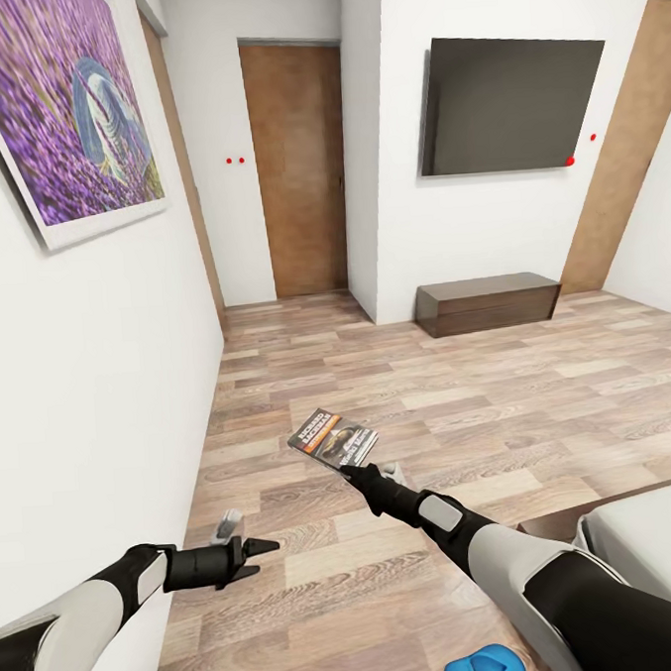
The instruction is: In the bedroom, move the book from the bed onto either nightstand, and place the two sandals side by side next to the bed.
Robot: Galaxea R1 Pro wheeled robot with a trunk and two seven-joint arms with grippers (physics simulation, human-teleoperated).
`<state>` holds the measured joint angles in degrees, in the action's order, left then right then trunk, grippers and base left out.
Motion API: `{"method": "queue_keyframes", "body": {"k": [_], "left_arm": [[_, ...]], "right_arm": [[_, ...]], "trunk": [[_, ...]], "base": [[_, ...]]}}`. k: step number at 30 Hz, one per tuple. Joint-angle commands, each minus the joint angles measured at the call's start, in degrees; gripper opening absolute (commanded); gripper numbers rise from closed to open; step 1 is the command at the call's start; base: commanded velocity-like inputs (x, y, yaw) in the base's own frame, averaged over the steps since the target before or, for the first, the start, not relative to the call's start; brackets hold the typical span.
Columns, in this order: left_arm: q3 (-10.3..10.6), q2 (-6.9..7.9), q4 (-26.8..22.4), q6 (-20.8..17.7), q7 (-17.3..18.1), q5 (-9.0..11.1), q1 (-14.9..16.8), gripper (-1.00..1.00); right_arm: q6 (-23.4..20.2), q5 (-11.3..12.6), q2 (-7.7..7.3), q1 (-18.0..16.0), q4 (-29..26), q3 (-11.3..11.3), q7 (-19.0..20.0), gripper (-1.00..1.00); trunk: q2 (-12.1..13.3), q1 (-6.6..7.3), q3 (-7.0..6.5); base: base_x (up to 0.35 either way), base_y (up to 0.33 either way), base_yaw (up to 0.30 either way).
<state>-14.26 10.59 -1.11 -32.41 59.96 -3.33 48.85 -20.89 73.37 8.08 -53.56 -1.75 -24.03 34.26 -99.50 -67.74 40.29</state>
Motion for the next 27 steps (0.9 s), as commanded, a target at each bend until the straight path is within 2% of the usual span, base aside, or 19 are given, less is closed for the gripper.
{"method": "queue_keyframes", "body": {"k": [1, 20, 27], "left_arm": [[-0.47, 0.02, -0.04, -0.47, 0.08, -0.35, 0.02, 1.0], [-0.68, -0.25, -0.04, -0.42, -0.19, -0.36, 0.02, 1.0], [-0.68, -0.29, -0.04, -0.42, -0.19, -0.36, 0.02, 1.0]], "right_arm": [[-0.29, 0.63, 0.0, -0.06, 0.07, -0.34, 0.11, -1.0], [-0.35, 0.56, -0.06, -0.06, 0.12, -0.35, 0.11, -1.0], [-0.3, 0.6, -0.05, -0.06, 0.11, -0.34, 0.11, -1.0]], "trunk": [[-0.03, 0.01, 0.05], [-0.03, 0.01, 0.06], [-0.03, 0.01, 0.18]], "base": [[0.0, 0.0, 0.0], [0.0, 0.0, 0.001], [0.0, 0.0, 0.095]]}}
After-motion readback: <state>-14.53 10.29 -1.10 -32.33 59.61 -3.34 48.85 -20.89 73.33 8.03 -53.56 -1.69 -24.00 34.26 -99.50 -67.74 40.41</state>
